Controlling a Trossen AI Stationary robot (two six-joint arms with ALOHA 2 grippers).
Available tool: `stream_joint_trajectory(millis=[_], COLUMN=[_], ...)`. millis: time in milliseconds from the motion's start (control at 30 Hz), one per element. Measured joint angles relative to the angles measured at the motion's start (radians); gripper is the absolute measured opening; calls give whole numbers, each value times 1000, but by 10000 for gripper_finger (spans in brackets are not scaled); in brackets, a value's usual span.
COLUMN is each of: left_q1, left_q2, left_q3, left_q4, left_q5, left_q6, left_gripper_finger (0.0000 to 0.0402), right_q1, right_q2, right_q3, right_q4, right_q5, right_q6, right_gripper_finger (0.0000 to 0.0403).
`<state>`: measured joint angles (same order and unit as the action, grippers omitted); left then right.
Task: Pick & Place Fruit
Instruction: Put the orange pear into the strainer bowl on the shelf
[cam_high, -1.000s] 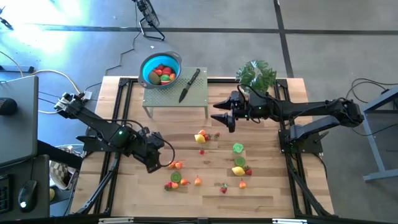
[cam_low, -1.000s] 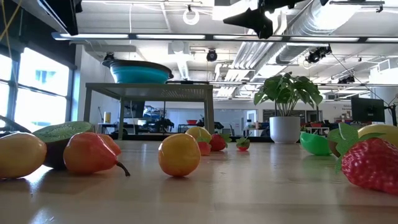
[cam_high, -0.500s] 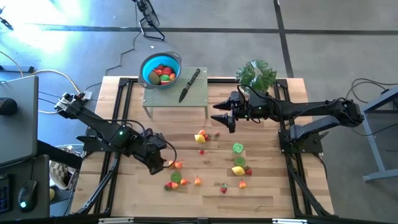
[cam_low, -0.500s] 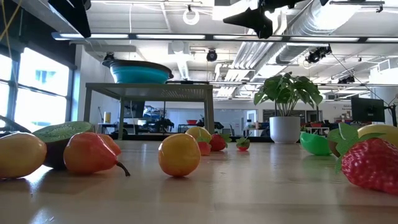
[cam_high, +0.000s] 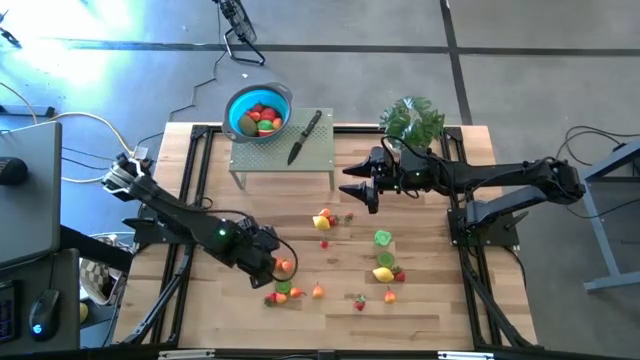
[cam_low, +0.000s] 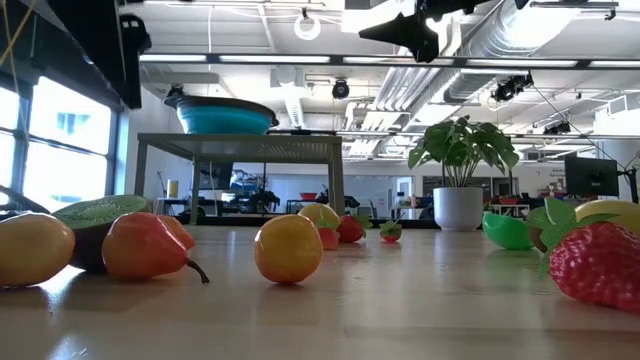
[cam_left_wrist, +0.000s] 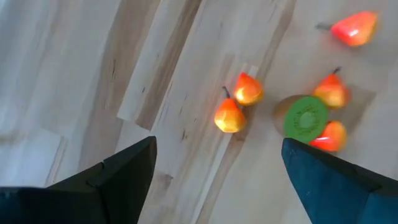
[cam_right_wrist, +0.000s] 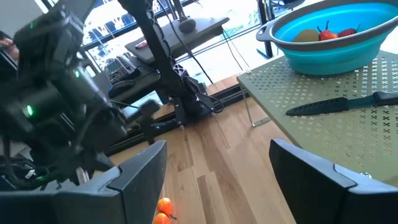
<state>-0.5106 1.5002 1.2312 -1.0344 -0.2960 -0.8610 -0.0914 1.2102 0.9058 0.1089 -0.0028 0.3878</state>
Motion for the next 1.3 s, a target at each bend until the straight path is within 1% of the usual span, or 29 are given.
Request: stream_joint_trajectory(millis=[100, 200, 333, 533, 800, 867, 1033, 1167, 1300], left_q1=[0, 0, 0, 1, 29, 42, 76, 113, 140], left_q2=[54, 107, 171, 234, 230, 226, 228, 206, 172], left_q3=[-1, -1, -1, -1, 0, 0, -1, -45, -117], left_q4=[9, 58, 125, 137, 115, 113, 116, 122, 196], left_q5=[27, 56, 59, 77, 81, 88, 145, 157, 186], left_q6=[-4, -8, -34, -38, -14, 13, 110, 150, 150], left_gripper_finger=[335, 335, 335, 335, 335, 335, 335, 335, 335], right_q1=[0, 0, 0, 0, 0, 0, 0, 0, 0], right_q2=[0, 0, 0, 0, 0, 0, 0, 0, 0], right_q3=[0, 0, 0, 0, 0, 0, 0, 0, 0], right_q4=[-1, -3, -3, -2, -2, -1, -1, -1, -1], right_q5=[0, 0, 0, 1, 0, 0, 1, 4, 4], right_q6=[0, -9, -26, -26, -26, -26, -26, -26, -26], right_gripper_finger=[276, 276, 276, 276, 276, 276, 276, 276, 276])
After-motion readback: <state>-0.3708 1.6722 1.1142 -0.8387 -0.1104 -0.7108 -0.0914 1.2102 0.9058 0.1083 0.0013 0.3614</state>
